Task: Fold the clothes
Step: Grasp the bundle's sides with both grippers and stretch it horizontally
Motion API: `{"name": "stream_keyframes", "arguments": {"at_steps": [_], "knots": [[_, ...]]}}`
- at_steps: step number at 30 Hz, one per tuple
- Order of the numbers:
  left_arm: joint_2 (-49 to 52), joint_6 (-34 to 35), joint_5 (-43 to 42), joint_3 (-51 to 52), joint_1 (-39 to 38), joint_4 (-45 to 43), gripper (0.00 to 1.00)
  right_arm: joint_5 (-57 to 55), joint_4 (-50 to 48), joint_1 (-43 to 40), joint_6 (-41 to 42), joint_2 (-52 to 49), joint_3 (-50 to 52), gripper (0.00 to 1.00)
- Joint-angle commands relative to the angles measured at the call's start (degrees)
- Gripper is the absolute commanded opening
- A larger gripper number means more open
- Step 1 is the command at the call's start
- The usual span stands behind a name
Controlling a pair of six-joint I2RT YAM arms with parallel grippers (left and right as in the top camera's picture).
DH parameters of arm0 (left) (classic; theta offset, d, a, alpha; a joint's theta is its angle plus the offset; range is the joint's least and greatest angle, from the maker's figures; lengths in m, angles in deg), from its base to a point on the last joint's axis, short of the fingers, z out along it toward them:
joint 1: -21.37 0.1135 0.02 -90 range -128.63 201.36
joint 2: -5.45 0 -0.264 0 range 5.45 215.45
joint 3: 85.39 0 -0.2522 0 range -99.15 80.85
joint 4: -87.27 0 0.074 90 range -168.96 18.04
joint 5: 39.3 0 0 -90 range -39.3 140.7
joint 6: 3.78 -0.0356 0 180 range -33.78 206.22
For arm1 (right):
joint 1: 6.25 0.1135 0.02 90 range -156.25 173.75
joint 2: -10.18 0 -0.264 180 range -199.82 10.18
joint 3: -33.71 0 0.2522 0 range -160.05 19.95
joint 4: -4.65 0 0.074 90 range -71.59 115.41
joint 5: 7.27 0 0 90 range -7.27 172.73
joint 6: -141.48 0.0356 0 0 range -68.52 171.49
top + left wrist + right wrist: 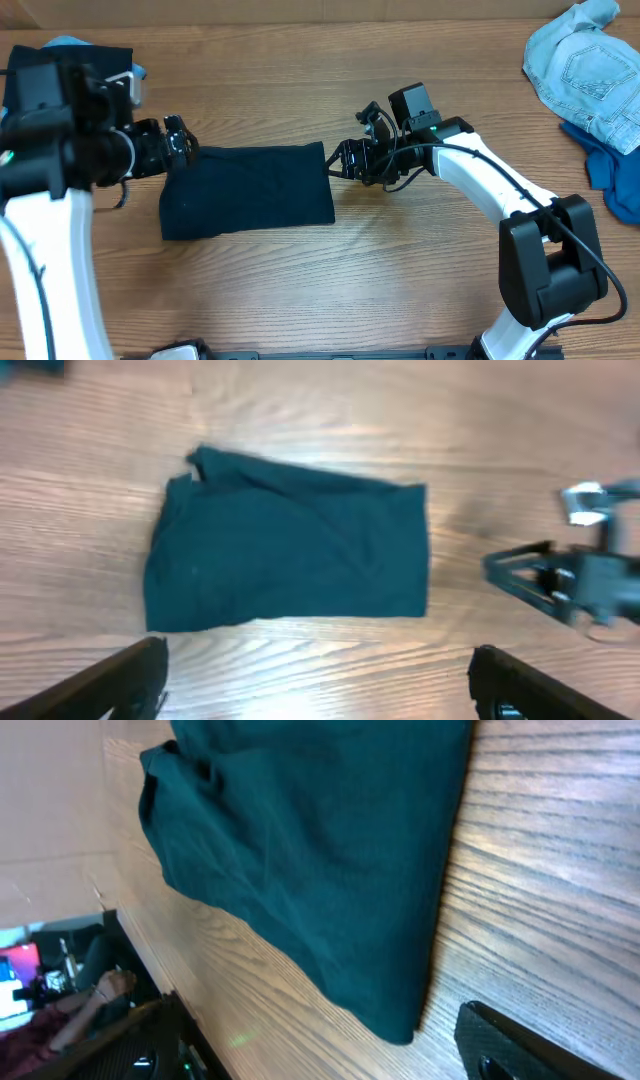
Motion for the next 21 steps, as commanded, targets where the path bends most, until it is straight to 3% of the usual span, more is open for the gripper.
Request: {"name": "stream_keyframes", "arguments": {"at_steps": [1,11,21], "knots": [[-6.73,0.76,-1.75,-4.92,-0.44,2.1,1.0,1.42,-3.91,-0.24,3.17,-1.86,1.86,0.94],[-18.16,1.51,1.64,-5.18,-0.44,2.91,1.0,6.97,-12.52,-0.07,5.55,-10.47,3.02,0.93],[-18.91,1.49,2.14,-5.16,-0.44,3.34,1.0,9.35,-14.95,4.72,8.28,-14.73,3.02,0.93]]}}
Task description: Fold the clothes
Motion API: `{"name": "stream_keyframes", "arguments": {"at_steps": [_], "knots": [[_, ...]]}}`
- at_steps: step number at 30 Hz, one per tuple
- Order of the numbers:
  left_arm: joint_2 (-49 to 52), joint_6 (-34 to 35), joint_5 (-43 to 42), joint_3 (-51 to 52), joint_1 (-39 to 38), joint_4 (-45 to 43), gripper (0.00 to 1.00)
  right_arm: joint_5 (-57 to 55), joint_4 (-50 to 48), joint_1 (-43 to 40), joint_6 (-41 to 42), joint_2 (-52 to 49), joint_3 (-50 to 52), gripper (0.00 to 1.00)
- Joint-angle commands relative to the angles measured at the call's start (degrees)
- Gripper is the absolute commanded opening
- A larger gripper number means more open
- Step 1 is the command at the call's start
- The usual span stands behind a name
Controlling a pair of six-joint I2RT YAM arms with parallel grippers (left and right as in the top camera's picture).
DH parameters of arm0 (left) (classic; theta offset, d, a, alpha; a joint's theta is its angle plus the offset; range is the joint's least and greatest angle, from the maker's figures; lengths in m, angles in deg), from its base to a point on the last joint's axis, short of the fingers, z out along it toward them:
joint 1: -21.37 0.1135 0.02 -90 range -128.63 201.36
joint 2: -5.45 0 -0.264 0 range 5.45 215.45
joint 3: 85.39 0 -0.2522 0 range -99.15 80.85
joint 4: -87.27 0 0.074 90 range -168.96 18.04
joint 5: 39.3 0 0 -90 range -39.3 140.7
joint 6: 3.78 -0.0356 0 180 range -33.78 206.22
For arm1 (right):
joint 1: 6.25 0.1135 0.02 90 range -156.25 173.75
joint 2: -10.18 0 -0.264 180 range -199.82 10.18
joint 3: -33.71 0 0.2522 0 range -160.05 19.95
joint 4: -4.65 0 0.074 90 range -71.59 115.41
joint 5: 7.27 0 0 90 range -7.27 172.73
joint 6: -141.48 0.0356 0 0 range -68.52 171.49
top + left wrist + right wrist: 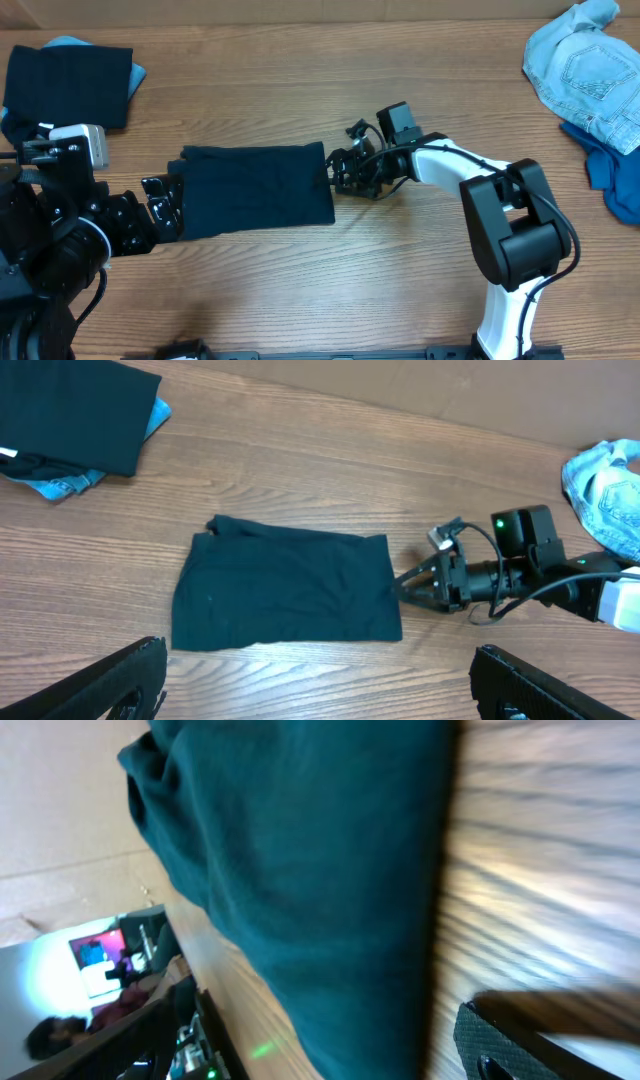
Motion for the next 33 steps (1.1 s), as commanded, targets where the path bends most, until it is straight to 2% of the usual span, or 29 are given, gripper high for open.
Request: {"name": "stream_keyframes", "arguments": {"at_steps": [1,5,7,11,13,16,21,29,33], "knots": [[0.11,0.83,0.79,-0.96,-0.44,-0.09,1.0,0.07,-1.9,4.5,2.84,-2.51,0.28,0.93],[0.11,0.81,0.79,-0.96,-0.44,-0.09,1.0,-1.49,-4.68,7.58,5.51,-2.78,0.28,0.92],[0.11,0.81,0.79,-0.96,-0.44,-0.07,1.0,-4.02,-5.14,8.22,7.19,-2.78,0.28,0.89],[0.11,0.81,0.79,-0.96,-0.44,-0.07,1.0,-6.71,-5.77,7.93,8.22,-2.78,0.28,0.76],[0.11,0.83,0.79,-0.96,-0.44,-0.07,1.0,-8.98,-5.53,7.43,8.83,-2.78,0.28,0.75],[0.11,0.83,0.79,-0.96,-0.44,-0.09,1.0,-12.63,-4.44,5.95,12.7,-2.78,0.26,0.85],[0.11,0.83,0.76,-0.96,-0.44,-0.09,1.0,-10.88,-3.17,3.17,12.68,-2.78,0.26,0.99],[0.11,0.83,0.76,-0.96,-0.44,-0.09,1.0,-11.87,-6.82,-1.11,12.92,-2.78,0.26,0.97],[0.11,0.83,0.76,-0.96,-0.44,-0.09,1.0,-13.6,-6.6,-0.33,12.9,-2.91,0.26,0.97]]}}
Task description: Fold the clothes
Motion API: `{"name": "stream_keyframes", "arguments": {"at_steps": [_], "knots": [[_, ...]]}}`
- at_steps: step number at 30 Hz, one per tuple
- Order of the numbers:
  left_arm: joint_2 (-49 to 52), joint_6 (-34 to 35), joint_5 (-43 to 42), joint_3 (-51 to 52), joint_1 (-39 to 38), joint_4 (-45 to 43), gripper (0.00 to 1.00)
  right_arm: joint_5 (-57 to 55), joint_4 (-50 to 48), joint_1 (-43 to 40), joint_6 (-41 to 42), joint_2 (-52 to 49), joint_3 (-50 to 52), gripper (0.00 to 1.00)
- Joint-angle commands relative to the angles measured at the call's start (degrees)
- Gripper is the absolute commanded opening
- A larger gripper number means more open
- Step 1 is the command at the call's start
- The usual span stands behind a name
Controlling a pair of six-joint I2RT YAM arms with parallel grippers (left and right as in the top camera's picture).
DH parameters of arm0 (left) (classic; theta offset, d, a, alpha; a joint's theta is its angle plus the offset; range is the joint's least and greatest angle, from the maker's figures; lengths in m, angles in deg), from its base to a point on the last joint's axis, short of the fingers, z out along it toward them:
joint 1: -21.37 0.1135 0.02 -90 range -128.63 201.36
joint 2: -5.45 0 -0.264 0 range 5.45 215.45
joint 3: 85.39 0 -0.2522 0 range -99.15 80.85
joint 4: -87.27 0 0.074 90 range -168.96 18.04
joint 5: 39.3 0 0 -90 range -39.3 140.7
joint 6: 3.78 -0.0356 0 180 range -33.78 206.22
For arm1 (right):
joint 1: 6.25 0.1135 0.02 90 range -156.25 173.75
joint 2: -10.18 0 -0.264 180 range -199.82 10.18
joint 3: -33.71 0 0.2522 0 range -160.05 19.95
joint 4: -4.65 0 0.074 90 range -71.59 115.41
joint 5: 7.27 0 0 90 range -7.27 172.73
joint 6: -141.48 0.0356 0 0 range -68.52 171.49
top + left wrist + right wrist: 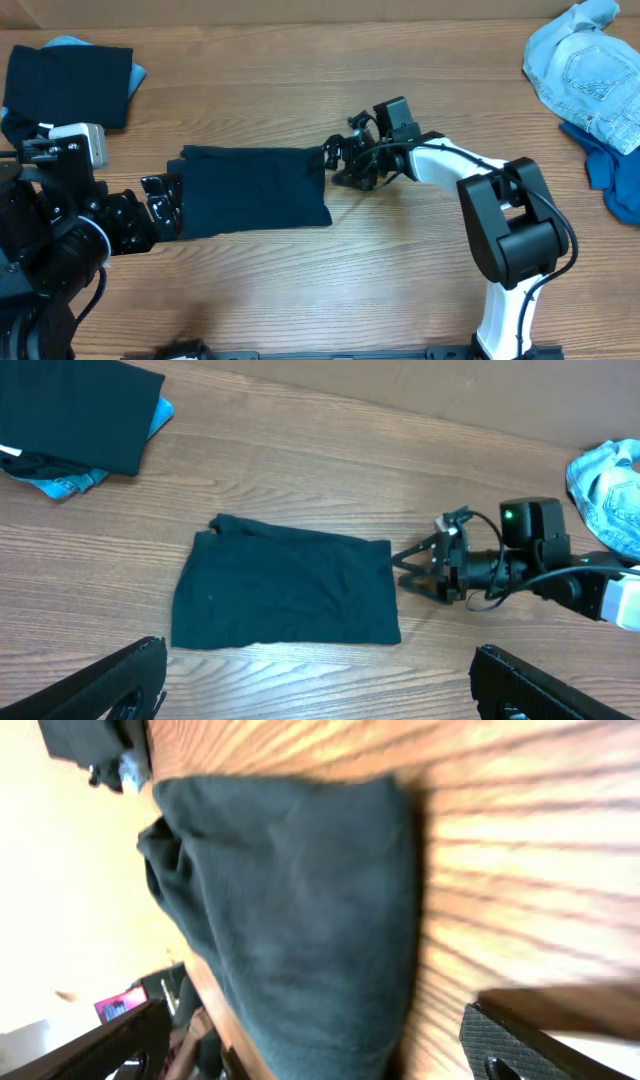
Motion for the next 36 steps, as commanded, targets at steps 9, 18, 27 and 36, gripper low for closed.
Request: {"name": "stream_keyframes", "arguments": {"at_steps": [9,18,27,36], "knots": [[-0.04,0.85,0.35,-0.96,-0.44,-0.09,1.0,-9.4,-5.57,6.88,5.44,-4.92,1.18,0.98],[-0.04,0.85,0.35,-0.96,-0.44,-0.09,1.0,-10.58,-3.54,7.37,5.86,-4.92,1.18,0.41],[-0.04,0.83,0.35,-0.96,-0.44,-0.07,1.0,-11.74,-3.26,4.28,4.11,-4.57,0.5,0.1],[-0.04,0.85,0.35,-0.96,-0.44,1.18,1.0,-15.89,8.17,-6.64,-9.68,2.25,-1.84,0.11]]}}
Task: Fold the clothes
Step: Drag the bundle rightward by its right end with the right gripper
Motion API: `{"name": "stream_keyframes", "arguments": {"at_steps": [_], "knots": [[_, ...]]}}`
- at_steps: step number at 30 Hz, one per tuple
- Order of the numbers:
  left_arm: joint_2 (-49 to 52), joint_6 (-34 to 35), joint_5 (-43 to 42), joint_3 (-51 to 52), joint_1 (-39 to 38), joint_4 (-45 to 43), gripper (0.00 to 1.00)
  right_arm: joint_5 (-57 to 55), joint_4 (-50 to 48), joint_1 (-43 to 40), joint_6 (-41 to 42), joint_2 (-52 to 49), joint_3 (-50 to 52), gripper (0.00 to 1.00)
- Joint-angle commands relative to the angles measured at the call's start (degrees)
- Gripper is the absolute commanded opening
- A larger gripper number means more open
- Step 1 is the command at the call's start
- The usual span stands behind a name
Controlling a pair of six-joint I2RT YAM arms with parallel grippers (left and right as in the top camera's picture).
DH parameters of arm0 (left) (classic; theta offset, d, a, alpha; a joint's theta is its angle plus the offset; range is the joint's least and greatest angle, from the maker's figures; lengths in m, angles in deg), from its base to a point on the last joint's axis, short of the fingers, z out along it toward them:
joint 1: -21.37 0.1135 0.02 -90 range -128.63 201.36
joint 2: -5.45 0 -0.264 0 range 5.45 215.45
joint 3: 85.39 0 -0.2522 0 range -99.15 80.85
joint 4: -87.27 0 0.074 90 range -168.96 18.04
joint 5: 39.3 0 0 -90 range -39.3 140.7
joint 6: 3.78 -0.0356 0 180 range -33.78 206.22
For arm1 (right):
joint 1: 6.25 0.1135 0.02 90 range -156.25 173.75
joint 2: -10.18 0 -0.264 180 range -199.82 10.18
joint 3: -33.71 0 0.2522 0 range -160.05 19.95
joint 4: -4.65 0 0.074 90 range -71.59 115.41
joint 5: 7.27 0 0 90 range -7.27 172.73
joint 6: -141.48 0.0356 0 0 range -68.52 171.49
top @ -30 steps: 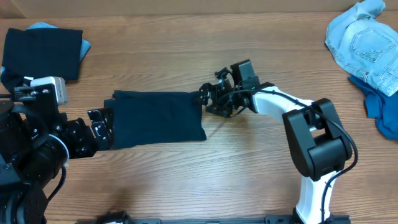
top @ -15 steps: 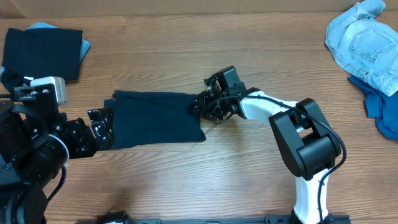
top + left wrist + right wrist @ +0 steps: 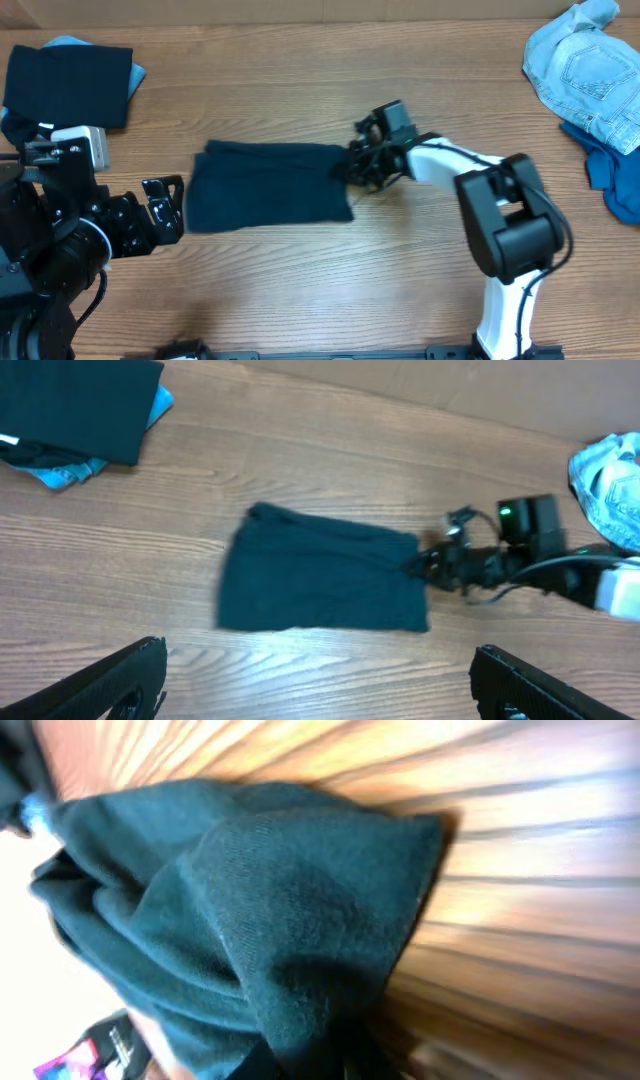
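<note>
A dark teal folded garment (image 3: 268,185) lies flat mid-table, also seen in the left wrist view (image 3: 322,580). My right gripper (image 3: 356,167) is shut on the garment's right edge. In the right wrist view the cloth (image 3: 290,910) is bunched up right at the jaws, which hide beneath it. My left gripper (image 3: 165,207) hovers open just left of the garment, apart from it. Its two fingers (image 3: 110,680) stand wide with only bare table between them.
A folded dark garment (image 3: 68,82) rests on a light blue piece at the far left corner. A pale denim heap (image 3: 585,62) and a blue cloth (image 3: 608,170) lie at the right edge. The table (image 3: 330,290) is wood.
My right gripper, then open at the garment's right edge, is now shut on that edge. The garment sits further right, clear of my left gripper.
At first both grippers were open at opposite ends of the folded garment. Then the left arm stood lower left, its gripper by the cloth's left edge. The right gripper stayed open at the right edge, and now pinches it with the cloth shifted right.
</note>
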Motion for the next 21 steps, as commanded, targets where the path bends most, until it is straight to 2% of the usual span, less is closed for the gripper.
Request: {"name": "stream_keyframes", "arguments": {"at_steps": [1,5,11,12,13,14,18,21], "knots": [[-0.04,0.85,0.33,-0.96,-0.44,-0.04,1.0,-6.95,4.22,-6.27,-9.79,3.61,-1.68,0.11],[-0.04,0.83,0.33,-0.96,-0.44,-0.04,1.0,-11.43,10.36,-11.54,-13.99,4.63,-3.56,0.11],[-0.04,0.85,0.33,-0.96,-0.44,-0.04,1.0,-11.67,14.62,-18.73,-17.86,4.92,-6.84,0.12],[-0.04,0.85,0.33,-0.96,-0.44,-0.04,1.0,-11.28,14.75,-19.45,-17.88,4.92,-6.97,0.15],[-0.04,0.85,0.33,-0.96,-0.44,-0.04,1.0,-11.1,15.02,-19.89,-17.88,4.92,-7.02,0.25],[-0.04,0.83,0.33,-0.96,-0.44,-0.04,1.0,-11.13,15.61,-20.22,-17.88,4.92,-7.02,0.43],[-0.04,0.85,0.33,-0.96,-0.44,-0.04,1.0,-12.44,17.42,-20.37,-17.81,4.92,-7.02,0.66],[-0.04,0.85,0.33,-0.96,-0.44,-0.04,1.0,-12.66,17.07,-20.79,-16.57,4.92,-7.02,0.7]]}}
